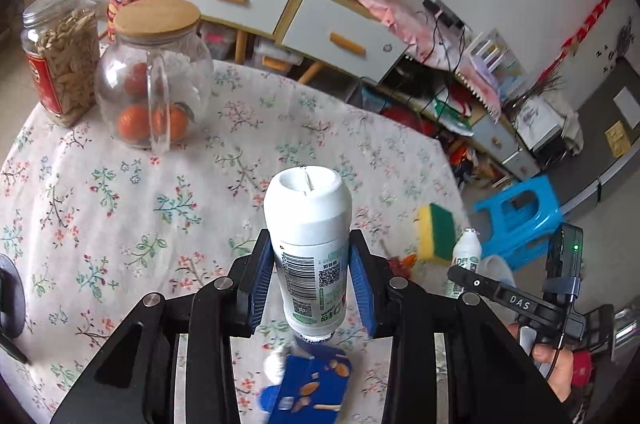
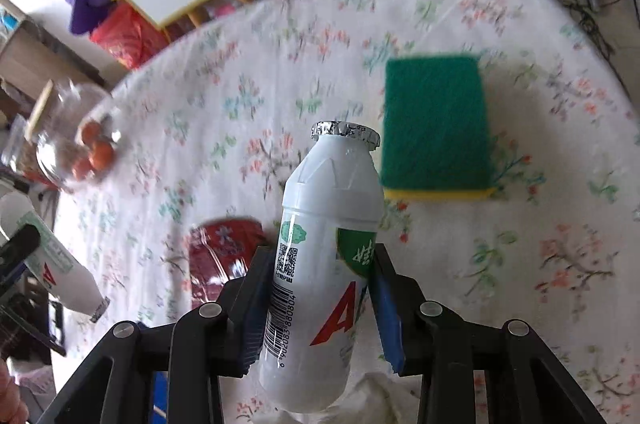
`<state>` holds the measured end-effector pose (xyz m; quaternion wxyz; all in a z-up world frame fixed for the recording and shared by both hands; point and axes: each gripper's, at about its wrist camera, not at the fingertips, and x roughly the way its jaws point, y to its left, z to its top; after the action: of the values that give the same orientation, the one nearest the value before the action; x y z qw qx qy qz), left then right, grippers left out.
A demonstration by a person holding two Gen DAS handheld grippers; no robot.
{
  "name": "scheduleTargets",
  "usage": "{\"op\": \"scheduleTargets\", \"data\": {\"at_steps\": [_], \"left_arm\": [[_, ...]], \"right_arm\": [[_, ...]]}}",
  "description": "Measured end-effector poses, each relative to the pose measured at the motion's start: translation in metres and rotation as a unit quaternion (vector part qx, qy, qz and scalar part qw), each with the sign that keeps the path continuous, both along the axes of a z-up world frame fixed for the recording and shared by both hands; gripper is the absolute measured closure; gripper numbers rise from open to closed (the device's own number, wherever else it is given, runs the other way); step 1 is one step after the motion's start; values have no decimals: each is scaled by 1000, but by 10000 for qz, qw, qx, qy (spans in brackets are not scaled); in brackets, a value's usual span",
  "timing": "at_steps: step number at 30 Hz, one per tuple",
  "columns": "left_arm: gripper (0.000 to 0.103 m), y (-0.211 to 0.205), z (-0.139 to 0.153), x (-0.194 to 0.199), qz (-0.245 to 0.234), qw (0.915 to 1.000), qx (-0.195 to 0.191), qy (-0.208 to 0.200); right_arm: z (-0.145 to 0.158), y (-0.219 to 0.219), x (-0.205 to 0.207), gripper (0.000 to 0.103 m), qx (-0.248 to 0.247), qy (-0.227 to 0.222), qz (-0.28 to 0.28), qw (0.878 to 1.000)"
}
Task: Collect trash
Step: 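Grasp a white yogurt bottle with the right gripper while the left gripper grasps another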
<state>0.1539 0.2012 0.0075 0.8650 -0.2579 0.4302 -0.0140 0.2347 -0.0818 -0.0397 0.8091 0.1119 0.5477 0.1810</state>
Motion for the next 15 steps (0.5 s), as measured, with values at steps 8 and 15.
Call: {"op": "scheduleTargets", "data": {"at_steps": [8,15], "left_arm": [[64,-23,6,-5,-110,9999,-29,-119],[64,-59,5,-12,-414,9990,130,-111]], "right_arm": [[27,-53,1,61,491,-211,-473,9974],[49,-106,-7,61,751,-418,-867,9925]]}}
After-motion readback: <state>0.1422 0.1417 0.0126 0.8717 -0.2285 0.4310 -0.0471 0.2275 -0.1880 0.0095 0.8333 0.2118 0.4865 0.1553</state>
